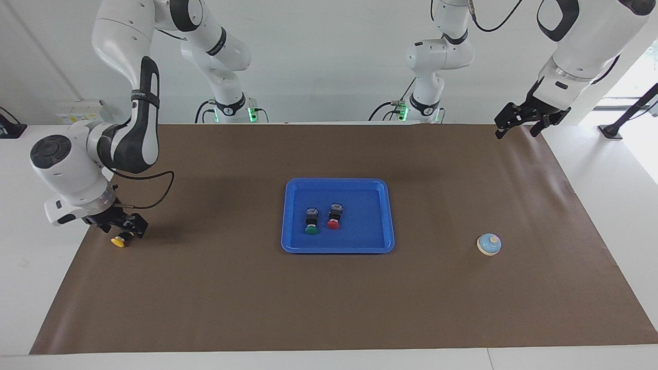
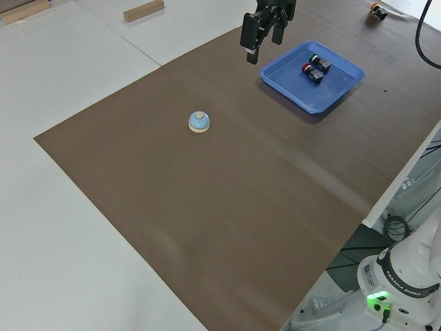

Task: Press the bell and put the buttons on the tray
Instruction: 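Grasp the yellow-capped button with the right gripper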

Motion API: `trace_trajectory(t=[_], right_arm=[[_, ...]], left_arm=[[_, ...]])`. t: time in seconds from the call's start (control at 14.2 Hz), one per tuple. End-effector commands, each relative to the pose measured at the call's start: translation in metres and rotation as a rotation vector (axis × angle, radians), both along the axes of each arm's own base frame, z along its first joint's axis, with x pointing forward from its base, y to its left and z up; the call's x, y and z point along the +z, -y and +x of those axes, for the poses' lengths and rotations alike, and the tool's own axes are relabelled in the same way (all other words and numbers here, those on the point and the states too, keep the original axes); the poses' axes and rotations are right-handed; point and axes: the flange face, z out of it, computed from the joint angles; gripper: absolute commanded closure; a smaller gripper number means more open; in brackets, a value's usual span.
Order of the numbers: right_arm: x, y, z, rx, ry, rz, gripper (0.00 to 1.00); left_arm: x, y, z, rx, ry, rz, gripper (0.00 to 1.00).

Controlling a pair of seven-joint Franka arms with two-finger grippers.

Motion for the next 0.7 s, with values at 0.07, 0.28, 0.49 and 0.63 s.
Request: trace_trajectory(t=[0.07, 0.28, 0.49, 0.63], right_arm=[[-0.028, 0.022, -0.023, 0.039, 0.034, -0.012, 0.00], [-0.048, 0.029, -0.037, 0.033, 0.052, -0.011, 0.00], [-0.050, 0.027, -0.041, 0.031, 0.048, -0.006, 0.00], [-0.055, 0.026, -0.045, 0.026, 0.037, 0.004, 0.09]], left_arm=[[0.005, -0.001, -0.002, 0.008, -0.001, -0.001, 0.00], [0.005, -0.001, -0.002, 0.008, -0.001, -0.001, 0.00], [0.005, -0.001, -0.002, 0.008, -0.001, -0.001, 0.00], [0.005, -0.001, -0.002, 0.008, -0.001, -0.001, 0.00]])
